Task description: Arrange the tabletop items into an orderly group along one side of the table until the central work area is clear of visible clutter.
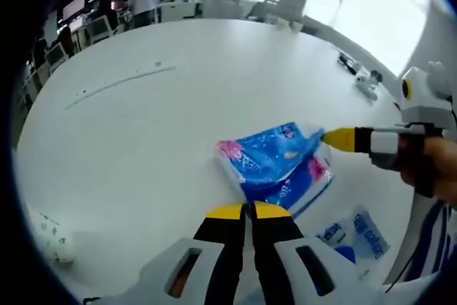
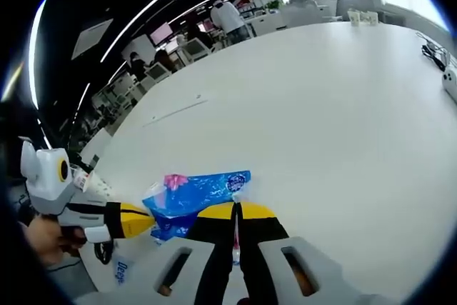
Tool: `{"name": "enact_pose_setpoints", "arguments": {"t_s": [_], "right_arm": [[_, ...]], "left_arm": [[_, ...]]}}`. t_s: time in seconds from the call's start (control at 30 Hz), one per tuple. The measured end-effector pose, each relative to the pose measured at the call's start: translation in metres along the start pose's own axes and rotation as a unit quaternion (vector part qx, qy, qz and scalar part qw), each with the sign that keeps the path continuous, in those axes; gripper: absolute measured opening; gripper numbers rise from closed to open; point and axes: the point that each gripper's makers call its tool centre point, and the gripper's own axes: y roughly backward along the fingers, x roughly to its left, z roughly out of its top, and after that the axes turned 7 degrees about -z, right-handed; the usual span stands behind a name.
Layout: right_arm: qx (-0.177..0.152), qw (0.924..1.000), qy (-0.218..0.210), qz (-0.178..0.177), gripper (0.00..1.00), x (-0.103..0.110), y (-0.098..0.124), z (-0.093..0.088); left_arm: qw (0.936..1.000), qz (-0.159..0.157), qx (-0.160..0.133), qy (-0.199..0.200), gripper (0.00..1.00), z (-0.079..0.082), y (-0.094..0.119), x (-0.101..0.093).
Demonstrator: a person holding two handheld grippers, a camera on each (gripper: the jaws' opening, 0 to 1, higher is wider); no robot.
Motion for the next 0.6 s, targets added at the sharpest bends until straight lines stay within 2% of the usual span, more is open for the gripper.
{"name": "enact_pose_setpoints", "arguments": {"t_s": [0.2, 0.33, 0.53, 0.6], "right_arm": [[0.002, 1.0, -0.003, 0.0, 0.0, 0.0001, -0.0011, -0.0008], [0.002, 1.0, -0.003, 0.0, 0.0, -0.0004, -0.0014, -0.0008], [0.004, 1.0, 0.003, -0.002, 0.0, 0.0013, 0.0003, -0.0017], [0.006, 1.0, -0.001, -0.004, 0.0, 0.0016, -0.0001, -0.0017]], "left_arm": [[1.0, 0.002, 0.001, 0.001, 0.0, -0.0011, -0.0011, 0.0005], [0.9998, 0.002, -0.002, 0.018, 0.0, -0.0013, -0.0016, 0.0035], [0.9999, 0.003, -0.004, 0.011, 0.0, -0.0011, -0.002, 0.0028], [0.9997, 0.001, -0.006, 0.024, 0.0, -0.0021, -0.0022, 0.0043]]}}
